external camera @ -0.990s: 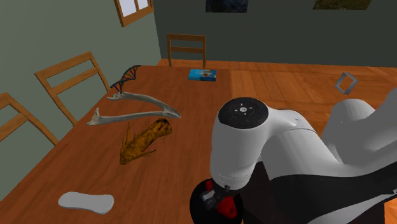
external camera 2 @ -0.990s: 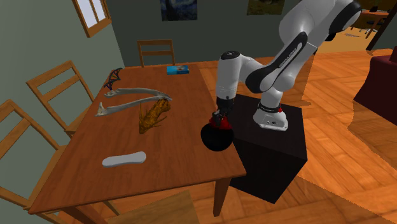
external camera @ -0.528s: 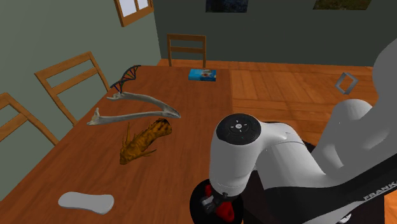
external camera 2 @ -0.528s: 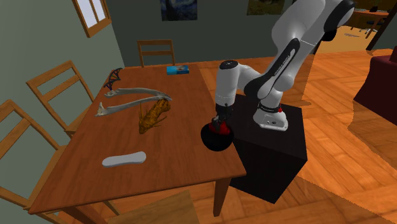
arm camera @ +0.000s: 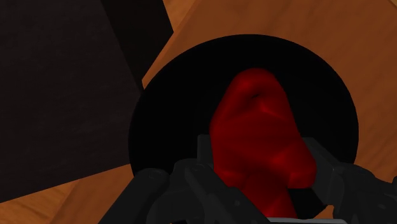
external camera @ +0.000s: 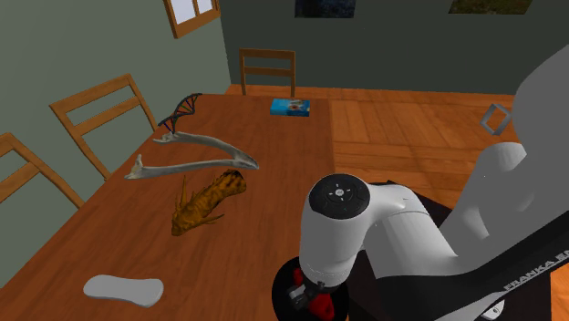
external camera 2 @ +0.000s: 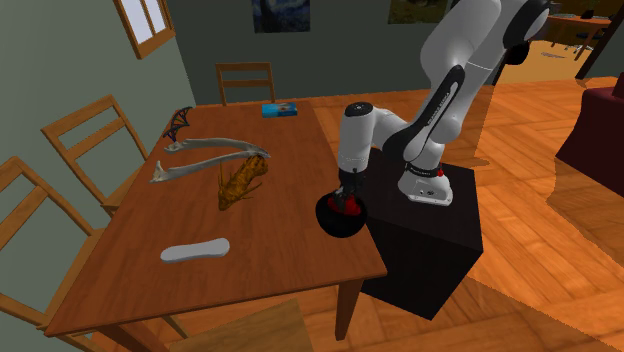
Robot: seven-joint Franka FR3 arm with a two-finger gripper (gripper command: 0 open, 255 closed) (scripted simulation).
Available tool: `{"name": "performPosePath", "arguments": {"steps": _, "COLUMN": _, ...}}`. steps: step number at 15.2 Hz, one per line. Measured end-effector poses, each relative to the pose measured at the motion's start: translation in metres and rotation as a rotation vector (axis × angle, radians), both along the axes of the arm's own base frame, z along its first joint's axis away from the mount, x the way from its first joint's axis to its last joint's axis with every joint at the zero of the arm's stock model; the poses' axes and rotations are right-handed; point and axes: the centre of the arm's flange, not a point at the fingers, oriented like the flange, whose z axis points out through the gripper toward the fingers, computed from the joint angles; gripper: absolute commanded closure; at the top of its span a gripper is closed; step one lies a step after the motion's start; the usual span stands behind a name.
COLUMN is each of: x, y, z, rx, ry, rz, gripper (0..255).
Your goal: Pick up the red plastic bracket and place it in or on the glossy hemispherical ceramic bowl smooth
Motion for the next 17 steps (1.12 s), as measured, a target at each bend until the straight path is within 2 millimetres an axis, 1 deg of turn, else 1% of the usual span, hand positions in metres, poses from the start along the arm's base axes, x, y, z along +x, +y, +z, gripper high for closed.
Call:
{"name": "performPosePath", "arguments": {"steps": 1, "x": 0.000, "y": 0.000, "z": 0.000, "rx": 0.000, "ry": 0.000, "rz": 0.000, "gripper": 255}}
{"name": "performPosePath", "arguments": {"steps": 2, "x": 0.000, "y": 0.000, "z": 0.000, "rx": 0.000, "ry": 0.000, "rz": 0.000, "gripper": 0}}
{"name": "performPosePath", "arguments": {"steps": 8, "x": 0.000, "y": 0.000, "z": 0.000, "rx": 0.000, "ry": 0.000, "rz": 0.000, "gripper": 0}}
{"name": "performPosePath", "arguments": {"steps": 10, "x": 0.000, "y": 0.000, "z": 0.017, "rx": 0.001, "ry": -0.002, "rz": 0.000, "gripper": 0}}
{"name": "performPosePath", "arguments": {"steps": 12, "x": 0.001, "y": 0.001, "z": 0.040, "rx": 0.001, "ry": -0.003, "rz": 0.000, "gripper": 0}}
{"name": "performPosePath", "arguments": {"steps": 14, "x": 0.001, "y": 0.001, "z": 0.047, "rx": 0.001, "ry": -0.001, "rz": 0.000, "gripper": 0}}
{"name": "performPosePath", "arguments": {"steps": 17, "x": 0.000, "y": 0.001, "z": 0.050, "rx": 0.000, "ry": 0.000, "rz": 0.000, "gripper": 0}}
